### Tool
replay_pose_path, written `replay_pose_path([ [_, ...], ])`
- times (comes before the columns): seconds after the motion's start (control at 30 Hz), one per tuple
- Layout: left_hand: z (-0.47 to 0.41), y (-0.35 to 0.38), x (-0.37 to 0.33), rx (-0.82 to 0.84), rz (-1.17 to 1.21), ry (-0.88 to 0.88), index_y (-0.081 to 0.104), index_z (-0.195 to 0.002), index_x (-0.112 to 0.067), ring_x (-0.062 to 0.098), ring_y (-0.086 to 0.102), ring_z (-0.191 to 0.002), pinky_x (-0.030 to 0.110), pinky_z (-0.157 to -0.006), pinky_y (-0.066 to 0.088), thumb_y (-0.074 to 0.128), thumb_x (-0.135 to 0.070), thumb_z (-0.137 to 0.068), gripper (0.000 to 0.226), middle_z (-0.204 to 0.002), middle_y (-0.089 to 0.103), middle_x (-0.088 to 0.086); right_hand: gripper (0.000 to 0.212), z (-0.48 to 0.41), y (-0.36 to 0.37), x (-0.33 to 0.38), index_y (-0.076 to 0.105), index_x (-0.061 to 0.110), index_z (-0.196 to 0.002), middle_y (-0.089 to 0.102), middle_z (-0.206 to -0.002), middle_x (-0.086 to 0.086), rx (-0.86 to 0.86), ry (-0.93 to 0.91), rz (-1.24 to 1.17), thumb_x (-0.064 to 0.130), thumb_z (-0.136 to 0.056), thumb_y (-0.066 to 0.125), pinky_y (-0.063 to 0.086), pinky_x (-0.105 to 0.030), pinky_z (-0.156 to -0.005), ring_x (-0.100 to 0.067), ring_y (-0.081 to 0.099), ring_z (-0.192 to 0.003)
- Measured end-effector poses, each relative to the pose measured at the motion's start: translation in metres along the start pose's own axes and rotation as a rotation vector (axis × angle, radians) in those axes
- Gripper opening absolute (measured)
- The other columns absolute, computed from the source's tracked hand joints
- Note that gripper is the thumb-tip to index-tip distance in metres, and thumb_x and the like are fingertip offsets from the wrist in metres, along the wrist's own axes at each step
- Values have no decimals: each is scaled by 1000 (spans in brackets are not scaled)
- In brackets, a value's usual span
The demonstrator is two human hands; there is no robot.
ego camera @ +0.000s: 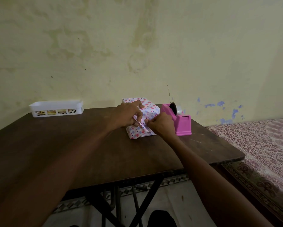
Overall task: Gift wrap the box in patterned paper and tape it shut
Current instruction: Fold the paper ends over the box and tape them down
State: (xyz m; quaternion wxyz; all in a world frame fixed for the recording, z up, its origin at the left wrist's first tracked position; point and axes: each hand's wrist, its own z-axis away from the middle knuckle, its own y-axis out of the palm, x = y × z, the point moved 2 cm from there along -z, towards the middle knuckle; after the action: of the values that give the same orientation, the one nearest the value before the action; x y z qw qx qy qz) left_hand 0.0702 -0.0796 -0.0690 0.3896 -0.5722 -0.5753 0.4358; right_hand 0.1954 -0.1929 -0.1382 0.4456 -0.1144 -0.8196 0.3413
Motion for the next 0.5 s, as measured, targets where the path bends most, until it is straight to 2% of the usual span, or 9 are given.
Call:
replay_pose_path([
  [0.13,0,-1,-3,0,1,-5,64,-65,-28,16,51,-117,27,-83,38,84,-23,-70,21,-141,46,-8,34,1,-4,6,51,20,-72,53,-63,3,10,-4,13,44,-80,74,39,-23,-50,-18,54,-62],
  [0.2,1,-1,-4,1,-11,-12,64,-67,-28,15,51,-117,27,-83,38,83,-24,-71,20,-141,45,-8,36,1,-5,5,54,18,-78,57,-68,1,22,6,34,48,-80,73,41,-23,-51,-18,58,-65],
  [0.3,1,-2,0,3,-28,-7,65,-68,-28,13,52,-116,25,-79,37,83,-27,-70,18,-140,46,-11,57,4,-9,-9,52,15,-72,57,-65,1,68,81,86,70,-76,65,37,-23,-49,-14,55,-58],
  [0.37,1,-2,2,9,-30,-1,66,-68,-27,11,53,-115,25,-77,34,83,-28,-70,18,-139,45,-12,64,6,-8,-18,48,17,-66,56,-62,0,36,103,78,79,-71,60,37,-23,-49,-15,54,-56],
  [0.5,2,-3,2,-14,-41,7,68,-71,-24,11,54,-114,24,-75,33,81,-26,-72,14,-140,45,-11,65,9,-3,-20,51,15,-65,55,-57,0,-87,53,86,78,-69,63,42,-26,-48,-17,57,-54],
])
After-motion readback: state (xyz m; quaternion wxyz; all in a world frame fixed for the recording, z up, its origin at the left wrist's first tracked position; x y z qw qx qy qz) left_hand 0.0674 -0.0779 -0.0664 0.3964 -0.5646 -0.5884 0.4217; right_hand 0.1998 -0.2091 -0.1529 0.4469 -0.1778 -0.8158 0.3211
